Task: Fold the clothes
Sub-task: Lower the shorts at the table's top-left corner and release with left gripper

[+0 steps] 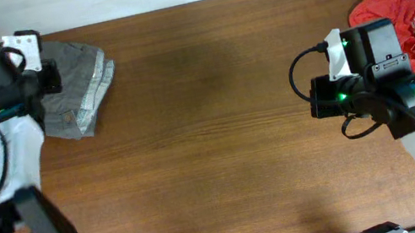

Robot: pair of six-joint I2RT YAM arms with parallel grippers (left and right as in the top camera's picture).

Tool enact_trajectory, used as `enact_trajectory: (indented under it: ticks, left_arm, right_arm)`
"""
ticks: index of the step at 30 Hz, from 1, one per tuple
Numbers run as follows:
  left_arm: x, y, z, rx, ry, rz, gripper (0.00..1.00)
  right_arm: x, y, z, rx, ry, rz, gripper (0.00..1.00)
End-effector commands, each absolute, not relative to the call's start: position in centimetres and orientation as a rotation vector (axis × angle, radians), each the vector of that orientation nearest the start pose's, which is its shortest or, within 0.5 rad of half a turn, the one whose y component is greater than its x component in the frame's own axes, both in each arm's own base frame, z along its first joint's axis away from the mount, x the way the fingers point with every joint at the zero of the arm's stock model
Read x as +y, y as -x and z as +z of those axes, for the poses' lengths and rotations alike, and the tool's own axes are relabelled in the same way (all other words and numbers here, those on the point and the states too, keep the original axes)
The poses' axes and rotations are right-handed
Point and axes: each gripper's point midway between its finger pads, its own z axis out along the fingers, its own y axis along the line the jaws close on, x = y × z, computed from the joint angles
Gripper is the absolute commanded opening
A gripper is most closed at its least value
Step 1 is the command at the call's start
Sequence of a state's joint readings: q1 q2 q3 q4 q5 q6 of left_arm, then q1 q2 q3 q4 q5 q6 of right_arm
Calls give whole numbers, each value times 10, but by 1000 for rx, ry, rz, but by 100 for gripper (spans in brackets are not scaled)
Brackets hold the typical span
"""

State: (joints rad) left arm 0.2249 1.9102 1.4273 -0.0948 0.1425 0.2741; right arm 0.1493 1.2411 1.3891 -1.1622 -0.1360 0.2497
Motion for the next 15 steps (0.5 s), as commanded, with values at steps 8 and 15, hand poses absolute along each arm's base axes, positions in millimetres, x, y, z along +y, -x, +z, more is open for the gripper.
enact_trajectory:
  ticks: [8,15]
  left_arm:
    - [156,-523,2,2480,217,318,0]
    - [149,-475,-27,2552,850,195,0]
  right_arm:
    - [78,-288,253,2606,-47,402,4]
    - [81,-287,254,2607,-40,425,4]
